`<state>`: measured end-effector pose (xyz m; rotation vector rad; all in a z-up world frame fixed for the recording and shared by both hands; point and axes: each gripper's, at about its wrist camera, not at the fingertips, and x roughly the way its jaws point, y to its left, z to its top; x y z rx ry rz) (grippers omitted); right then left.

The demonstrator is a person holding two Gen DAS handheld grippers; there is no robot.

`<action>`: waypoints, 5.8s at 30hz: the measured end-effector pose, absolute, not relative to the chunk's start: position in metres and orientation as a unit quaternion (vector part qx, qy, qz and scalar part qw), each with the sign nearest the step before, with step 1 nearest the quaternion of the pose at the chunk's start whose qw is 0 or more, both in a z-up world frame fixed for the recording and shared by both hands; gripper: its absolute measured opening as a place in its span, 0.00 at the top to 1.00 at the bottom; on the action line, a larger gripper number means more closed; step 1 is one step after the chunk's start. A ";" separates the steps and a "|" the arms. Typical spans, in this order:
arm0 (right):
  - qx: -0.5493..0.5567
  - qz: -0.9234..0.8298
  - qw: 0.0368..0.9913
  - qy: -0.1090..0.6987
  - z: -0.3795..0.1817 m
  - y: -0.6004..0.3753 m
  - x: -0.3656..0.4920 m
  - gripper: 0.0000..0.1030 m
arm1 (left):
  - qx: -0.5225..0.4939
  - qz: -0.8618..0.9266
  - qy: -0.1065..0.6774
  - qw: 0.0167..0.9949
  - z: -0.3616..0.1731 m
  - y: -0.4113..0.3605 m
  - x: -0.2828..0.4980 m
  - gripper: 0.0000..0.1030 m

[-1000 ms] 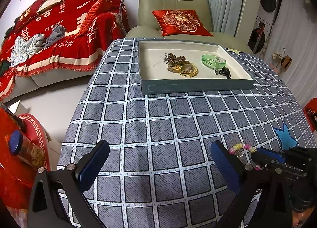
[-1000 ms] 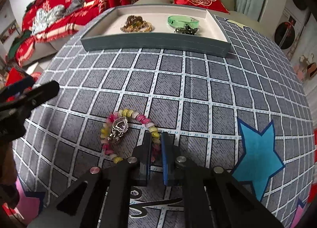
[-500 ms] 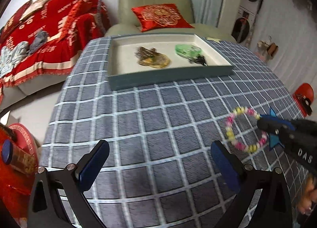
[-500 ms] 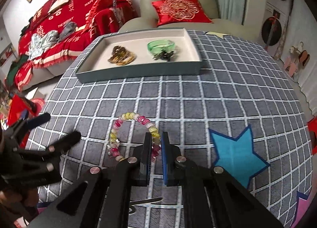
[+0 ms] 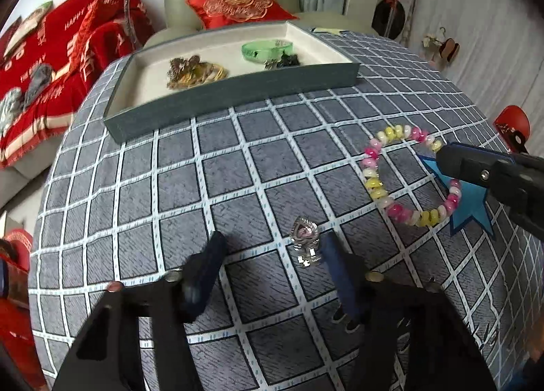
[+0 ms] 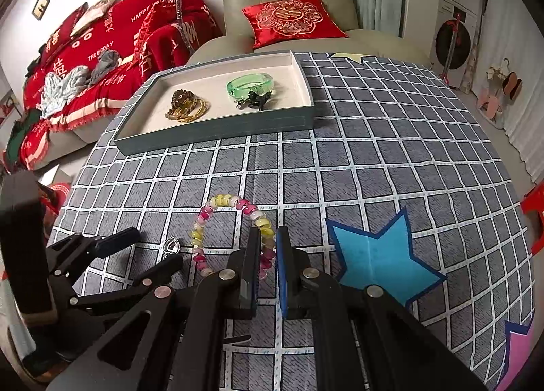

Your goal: Organize jewelry

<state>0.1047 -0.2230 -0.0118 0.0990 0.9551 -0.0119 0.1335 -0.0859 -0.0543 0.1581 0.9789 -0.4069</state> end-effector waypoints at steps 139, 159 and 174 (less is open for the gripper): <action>0.128 0.004 0.872 0.473 -0.015 -0.251 0.311 0.46 | 0.027 -0.124 0.418 0.900 -0.014 -0.053 0.331 0.69; 0.095 0.019 0.893 0.440 -0.004 -0.238 0.300 0.12 | 0.051 -0.071 0.381 0.920 0.003 -0.037 0.309 0.00; 0.054 0.012 0.920 0.389 0.006 -0.225 0.252 0.11 | 0.043 -0.031 0.358 0.932 0.009 -0.022 0.256 0.00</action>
